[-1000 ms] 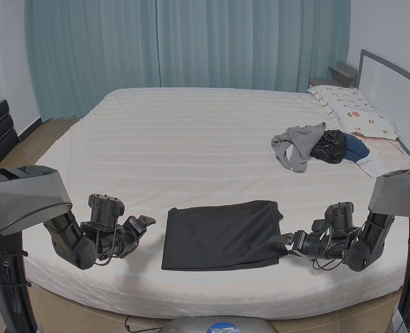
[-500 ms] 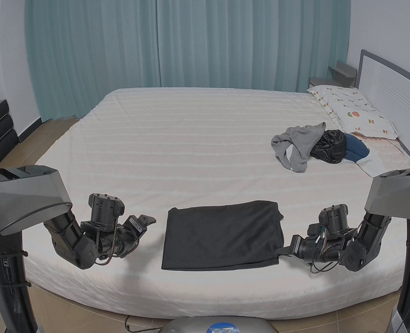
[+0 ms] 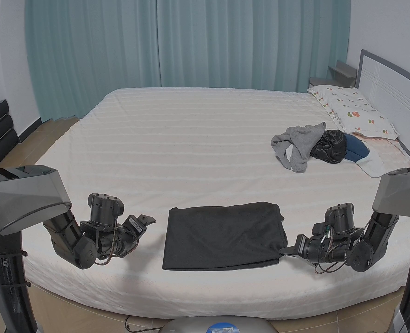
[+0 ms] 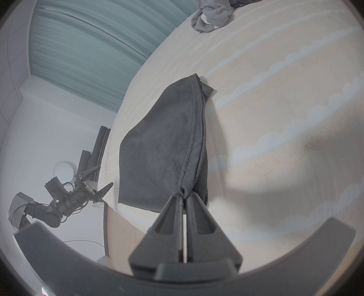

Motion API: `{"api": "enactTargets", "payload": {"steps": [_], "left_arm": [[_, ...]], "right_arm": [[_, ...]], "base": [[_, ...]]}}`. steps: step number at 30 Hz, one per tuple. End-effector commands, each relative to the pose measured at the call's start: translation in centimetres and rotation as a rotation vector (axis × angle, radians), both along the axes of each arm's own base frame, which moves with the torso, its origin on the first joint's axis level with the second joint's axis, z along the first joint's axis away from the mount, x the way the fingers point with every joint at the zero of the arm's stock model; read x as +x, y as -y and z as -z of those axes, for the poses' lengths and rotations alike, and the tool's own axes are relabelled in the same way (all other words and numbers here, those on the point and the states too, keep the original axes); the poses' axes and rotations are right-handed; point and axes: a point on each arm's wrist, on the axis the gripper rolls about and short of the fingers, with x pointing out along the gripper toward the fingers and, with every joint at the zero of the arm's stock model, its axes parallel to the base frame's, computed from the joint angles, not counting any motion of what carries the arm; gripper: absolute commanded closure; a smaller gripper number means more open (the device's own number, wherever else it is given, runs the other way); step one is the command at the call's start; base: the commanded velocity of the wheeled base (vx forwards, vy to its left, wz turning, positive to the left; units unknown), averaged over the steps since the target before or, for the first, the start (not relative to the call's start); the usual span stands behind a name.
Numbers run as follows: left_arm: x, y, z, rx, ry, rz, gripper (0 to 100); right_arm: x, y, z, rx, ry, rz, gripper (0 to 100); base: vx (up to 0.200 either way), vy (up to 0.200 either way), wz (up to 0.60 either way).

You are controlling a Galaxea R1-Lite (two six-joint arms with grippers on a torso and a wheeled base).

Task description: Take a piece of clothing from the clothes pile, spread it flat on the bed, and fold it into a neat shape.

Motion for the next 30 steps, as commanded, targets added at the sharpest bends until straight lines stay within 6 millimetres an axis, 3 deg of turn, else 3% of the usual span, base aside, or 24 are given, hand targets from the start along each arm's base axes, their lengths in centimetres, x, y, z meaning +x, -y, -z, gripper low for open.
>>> {"api": "enactTargets", "payload": {"steps": [1, 15, 16, 23, 26, 30], "left_arm": [[0.0, 0.0, 0.1, 0.0, -0.002, -0.001, 0], [0.1, 0.0, 0.1, 0.0, 0.0, -0.001, 0], [0.1, 0.0, 0.1, 0.0, 0.0, -0.001, 0], [0.1, 0.0, 0.0, -0.001, 0.001, -0.001, 0], [0.1, 0.0, 0.0, -0.001, 0.003, -0.001, 0], [0.2, 0.0, -0.1, -0.002, 0.007, -0.001, 0]], "right_arm": [[0.0, 0.2, -0.2, 0.002, 0.005, 0.005, 100], [-0.4, 0.8, 0.1, -0.033, 0.01, -0.018, 100], [-0.4, 0.8, 0.1, -0.033, 0.01, -0.018, 0], [0.1, 0.9, 0.2, -0.049, 0.036, -0.027, 0], [2.2, 1.4, -0.6, -0.029, 0.101, 0.007, 0], [4.7, 1.3, -0.2, -0.018, 0.143, 0.031, 0]], "base": [[0.0, 0.0, 0.0], [0.0, 0.0, 0.0], [0.0, 0.0, 0.0], [0.0, 0.0, 0.0], [0.0, 0.0, 0.0], [0.0, 0.0, 0.0]]}}
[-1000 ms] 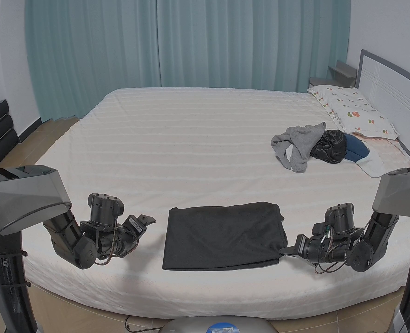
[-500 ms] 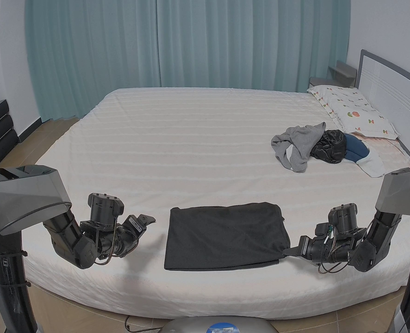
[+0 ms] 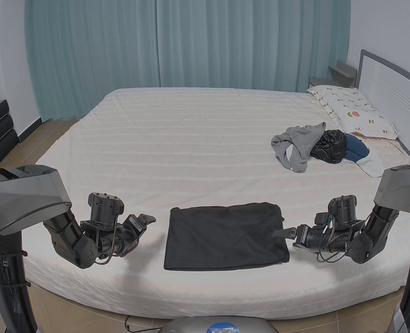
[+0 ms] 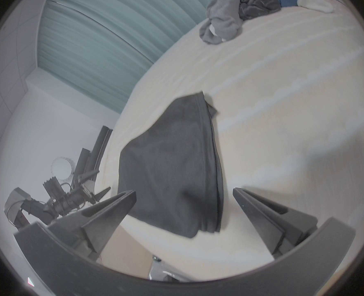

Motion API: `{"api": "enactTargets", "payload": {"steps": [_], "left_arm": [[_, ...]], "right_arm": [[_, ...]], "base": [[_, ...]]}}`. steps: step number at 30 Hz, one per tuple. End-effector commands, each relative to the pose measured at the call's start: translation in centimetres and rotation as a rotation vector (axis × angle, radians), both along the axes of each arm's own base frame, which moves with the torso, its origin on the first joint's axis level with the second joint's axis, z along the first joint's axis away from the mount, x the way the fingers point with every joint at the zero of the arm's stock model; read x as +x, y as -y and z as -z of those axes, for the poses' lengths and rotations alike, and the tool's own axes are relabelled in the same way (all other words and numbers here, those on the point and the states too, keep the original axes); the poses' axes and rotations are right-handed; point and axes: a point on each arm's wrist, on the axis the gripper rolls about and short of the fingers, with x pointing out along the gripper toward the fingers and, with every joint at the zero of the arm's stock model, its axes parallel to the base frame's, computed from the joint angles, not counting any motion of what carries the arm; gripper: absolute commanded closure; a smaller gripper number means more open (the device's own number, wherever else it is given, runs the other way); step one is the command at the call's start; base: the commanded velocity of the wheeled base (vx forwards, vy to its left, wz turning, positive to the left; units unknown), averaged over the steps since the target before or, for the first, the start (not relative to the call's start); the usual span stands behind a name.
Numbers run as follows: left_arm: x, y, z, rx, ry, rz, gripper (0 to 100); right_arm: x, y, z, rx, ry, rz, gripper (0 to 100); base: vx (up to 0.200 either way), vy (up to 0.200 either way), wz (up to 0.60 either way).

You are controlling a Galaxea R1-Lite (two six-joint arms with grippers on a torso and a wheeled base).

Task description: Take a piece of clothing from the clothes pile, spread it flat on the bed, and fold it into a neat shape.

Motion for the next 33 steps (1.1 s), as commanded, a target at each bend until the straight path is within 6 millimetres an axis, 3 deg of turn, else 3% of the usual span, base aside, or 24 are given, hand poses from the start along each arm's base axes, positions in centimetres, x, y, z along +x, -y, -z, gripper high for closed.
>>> {"api": "enactTargets", "payload": {"steps": [1, 9, 17, 24, 25, 33], "left_arm": [[0.1, 0.0, 0.0, -0.001, 0.002, 0.0, 0], [-0.1, -0.1, 0.1, 0.0, -0.006, -0.006, 0], [-0.1, -0.1, 0.1, 0.002, -0.005, -0.005, 0], [0.0, -0.1, 0.1, 0.004, -0.003, -0.009, 0], [0.0, -0.1, 0.1, 0.005, -0.003, -0.01, 0], [0.0, -0.1, 0.1, 0.005, -0.003, -0.01, 0]], "right_arm": [[3.4, 0.1, 0.9, 0.016, 0.054, 0.033, 0], [8.1, 0.1, 1.7, 0.089, 0.037, 0.109, 0], [10.7, 0.2, 1.6, 0.105, 0.048, 0.129, 0], [12.1, 0.0, 3.0, 0.119, 0.049, 0.141, 0], [12.2, 0.0, 3.2, 0.118, 0.046, 0.141, 100], [12.2, 0.0, 3.4, 0.124, 0.052, 0.144, 100]], "base": [[0.0, 0.0, 0.0], [0.0, 0.0, 0.0], [0.0, 0.0, 0.0], [0.0, 0.0, 0.0], [0.0, 0.0, 0.0], [0.0, 0.0, 0.0]]}}
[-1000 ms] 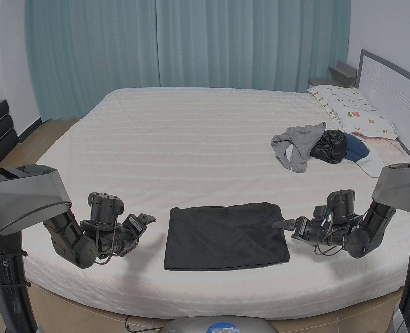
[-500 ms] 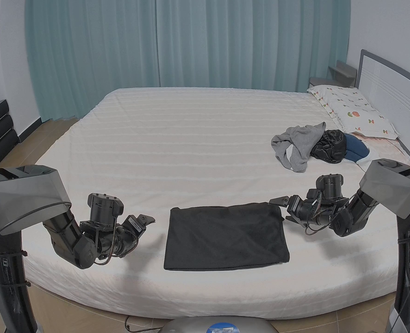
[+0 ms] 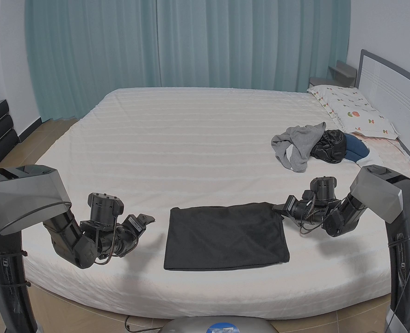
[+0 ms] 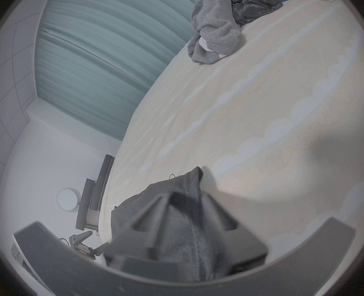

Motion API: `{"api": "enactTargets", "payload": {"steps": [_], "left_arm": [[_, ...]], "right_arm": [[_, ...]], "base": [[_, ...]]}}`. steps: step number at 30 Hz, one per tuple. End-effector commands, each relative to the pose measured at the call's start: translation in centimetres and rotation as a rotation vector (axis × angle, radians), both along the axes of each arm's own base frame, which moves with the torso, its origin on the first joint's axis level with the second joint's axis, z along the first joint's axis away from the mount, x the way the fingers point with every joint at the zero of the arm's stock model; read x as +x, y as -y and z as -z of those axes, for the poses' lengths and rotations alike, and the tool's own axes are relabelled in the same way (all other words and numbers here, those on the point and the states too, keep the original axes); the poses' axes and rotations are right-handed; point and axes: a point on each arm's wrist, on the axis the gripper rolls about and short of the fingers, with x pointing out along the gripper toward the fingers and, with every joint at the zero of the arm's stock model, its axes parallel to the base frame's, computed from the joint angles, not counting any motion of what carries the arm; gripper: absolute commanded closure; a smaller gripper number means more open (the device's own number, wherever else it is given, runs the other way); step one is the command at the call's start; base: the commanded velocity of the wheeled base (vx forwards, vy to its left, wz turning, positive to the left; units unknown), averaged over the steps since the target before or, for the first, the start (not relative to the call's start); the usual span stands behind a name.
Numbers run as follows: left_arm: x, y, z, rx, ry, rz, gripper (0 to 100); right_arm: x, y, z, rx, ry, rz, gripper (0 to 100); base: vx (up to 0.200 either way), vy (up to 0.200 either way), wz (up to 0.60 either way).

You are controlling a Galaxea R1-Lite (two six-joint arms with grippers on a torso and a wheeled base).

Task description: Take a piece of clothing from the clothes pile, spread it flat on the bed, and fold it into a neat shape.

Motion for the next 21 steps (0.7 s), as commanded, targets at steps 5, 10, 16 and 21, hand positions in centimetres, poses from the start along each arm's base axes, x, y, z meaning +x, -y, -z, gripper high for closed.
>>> {"api": "enactTargets", "payload": {"steps": [5, 10, 16, 21], "left_arm": [[0.0, -0.01, 0.09, 0.001, -0.002, -0.001, 0], [0.0, -0.01, 0.09, 0.0, -0.002, 0.0, 0], [0.03, 0.0, 0.07, 0.0, -0.001, 0.0, 0], [0.03, 0.0, 0.07, 0.0, -0.001, 0.0, 0]], "right_arm": [[0.09, -0.01, 0.1, 0.011, 0.006, 0.029, 100], [0.27, 0.74, -0.18, 0.017, 0.018, 0.053, 100], [0.2, 0.82, 0.34, 0.014, 0.007, 0.056, 100], [0.15, 0.9, 0.33, 0.014, 0.006, 0.057, 100]], "base": [[0.0, 0.0, 0.0], [0.0, 0.0, 0.0], [0.0, 0.0, 0.0], [0.0, 0.0, 0.0]]}}
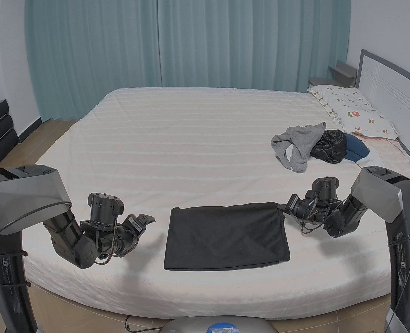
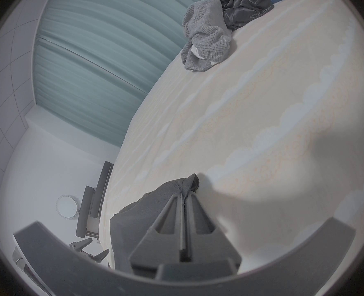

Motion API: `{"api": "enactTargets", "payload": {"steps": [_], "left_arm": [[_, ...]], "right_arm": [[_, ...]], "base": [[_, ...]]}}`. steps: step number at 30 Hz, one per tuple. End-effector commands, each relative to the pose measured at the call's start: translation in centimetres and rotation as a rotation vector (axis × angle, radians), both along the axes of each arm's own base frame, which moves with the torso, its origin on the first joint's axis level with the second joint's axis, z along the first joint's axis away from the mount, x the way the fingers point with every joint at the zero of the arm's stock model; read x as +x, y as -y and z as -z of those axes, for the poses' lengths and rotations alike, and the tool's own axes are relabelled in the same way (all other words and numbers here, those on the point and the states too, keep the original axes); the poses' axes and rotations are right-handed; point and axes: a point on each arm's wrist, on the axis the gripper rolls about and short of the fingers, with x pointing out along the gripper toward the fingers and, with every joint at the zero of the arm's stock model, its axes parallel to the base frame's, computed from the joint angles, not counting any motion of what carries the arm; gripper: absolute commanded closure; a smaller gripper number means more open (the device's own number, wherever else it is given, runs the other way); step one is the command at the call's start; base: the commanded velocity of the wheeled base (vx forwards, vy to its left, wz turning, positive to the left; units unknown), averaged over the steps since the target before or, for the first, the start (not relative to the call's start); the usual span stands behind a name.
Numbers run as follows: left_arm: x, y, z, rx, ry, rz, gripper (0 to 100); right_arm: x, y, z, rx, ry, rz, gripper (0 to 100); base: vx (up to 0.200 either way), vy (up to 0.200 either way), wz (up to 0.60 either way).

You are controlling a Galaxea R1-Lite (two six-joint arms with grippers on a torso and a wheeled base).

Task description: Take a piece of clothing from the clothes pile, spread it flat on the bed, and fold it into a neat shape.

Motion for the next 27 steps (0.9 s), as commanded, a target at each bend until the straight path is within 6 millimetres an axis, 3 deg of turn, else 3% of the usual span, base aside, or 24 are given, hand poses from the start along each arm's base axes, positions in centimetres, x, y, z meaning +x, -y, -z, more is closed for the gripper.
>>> {"api": "enactTargets", "payload": {"steps": [1, 7, 11, 19, 27], "left_arm": [[0.0, 0.0, 0.0, -0.001, 0.001, 0.0, 0], [0.0, 0.0, 0.0, -0.002, 0.0, -0.001, 0], [0.1, 0.0, -0.1, -0.007, 0.002, -0.001, 0], [0.4, 0.1, -0.3, -0.035, 0.008, -0.013, 0], [0.4, 0.4, -0.4, -0.036, 0.012, -0.007, 0]], "right_arm": [[-0.1, 0.0, 0.1, -0.002, -0.003, -0.001, 0], [-0.2, 0.2, -0.6, 0.007, 0.023, 0.004, 0], [-1.0, 1.7, -2.0, 0.015, 0.037, 0.026, 0], [-1.6, 2.3, -1.9, 0.046, 0.013, 0.058, 0], [-2.6, 2.5, -2.0, 0.067, 0.026, 0.068, 0]], "base": [[0.0, 0.0, 0.0], [0.0, 0.0, 0.0], [0.0, 0.0, 0.0], [0.0, 0.0, 0.0], [0.0, -0.2, 0.0]]}}
